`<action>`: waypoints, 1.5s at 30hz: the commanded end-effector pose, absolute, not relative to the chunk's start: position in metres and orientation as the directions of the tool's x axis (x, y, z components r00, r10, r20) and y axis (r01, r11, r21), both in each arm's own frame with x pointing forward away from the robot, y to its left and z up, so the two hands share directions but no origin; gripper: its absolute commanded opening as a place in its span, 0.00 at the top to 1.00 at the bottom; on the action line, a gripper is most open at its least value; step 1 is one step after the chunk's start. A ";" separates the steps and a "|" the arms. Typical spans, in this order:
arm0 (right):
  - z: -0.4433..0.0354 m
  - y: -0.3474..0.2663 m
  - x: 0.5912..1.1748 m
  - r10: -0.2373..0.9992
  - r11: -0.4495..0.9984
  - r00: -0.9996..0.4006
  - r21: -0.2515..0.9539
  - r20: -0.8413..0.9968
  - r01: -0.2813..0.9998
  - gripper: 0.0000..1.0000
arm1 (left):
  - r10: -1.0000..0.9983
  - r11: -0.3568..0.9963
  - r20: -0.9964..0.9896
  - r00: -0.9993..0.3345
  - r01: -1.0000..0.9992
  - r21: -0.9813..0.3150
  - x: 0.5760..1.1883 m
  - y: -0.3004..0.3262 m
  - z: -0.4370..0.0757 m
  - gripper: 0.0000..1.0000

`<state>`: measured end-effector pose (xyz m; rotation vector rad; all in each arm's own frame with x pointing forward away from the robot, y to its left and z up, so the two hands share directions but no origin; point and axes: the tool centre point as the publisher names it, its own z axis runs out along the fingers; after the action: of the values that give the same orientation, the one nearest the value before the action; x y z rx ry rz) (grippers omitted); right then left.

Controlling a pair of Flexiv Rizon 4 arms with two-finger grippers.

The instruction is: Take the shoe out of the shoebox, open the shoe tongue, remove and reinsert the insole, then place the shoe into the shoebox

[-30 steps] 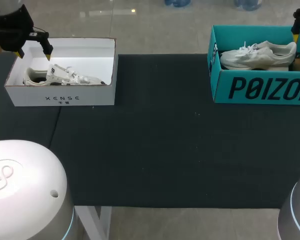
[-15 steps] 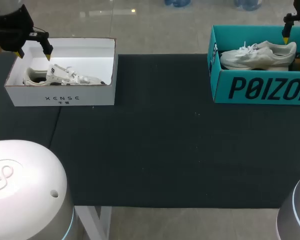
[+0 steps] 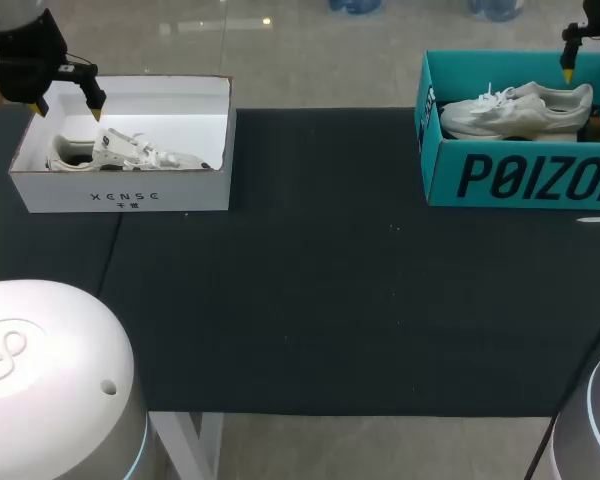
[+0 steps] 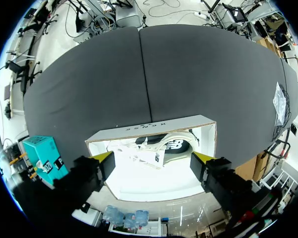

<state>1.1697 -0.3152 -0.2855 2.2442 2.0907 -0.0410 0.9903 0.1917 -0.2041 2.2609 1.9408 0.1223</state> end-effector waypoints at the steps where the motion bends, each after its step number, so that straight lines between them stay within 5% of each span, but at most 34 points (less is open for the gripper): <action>1: -0.290 -0.315 1.178 0.995 -0.071 0.071 0.004 -0.073 0.997 0.00 | 0.987 -0.147 -0.039 0.156 0.974 0.173 0.990 0.192 -0.204 0.00; 45: -0.339 -0.332 1.184 0.996 -0.067 0.068 0.004 -0.065 0.998 0.00 | 0.987 -0.147 -0.039 0.156 0.974 0.173 0.990 0.192 -0.204 0.00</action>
<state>1.1742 -0.3299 -0.3387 2.2530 2.0996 -0.0539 0.9903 0.1917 -0.2041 2.2608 1.9409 0.1223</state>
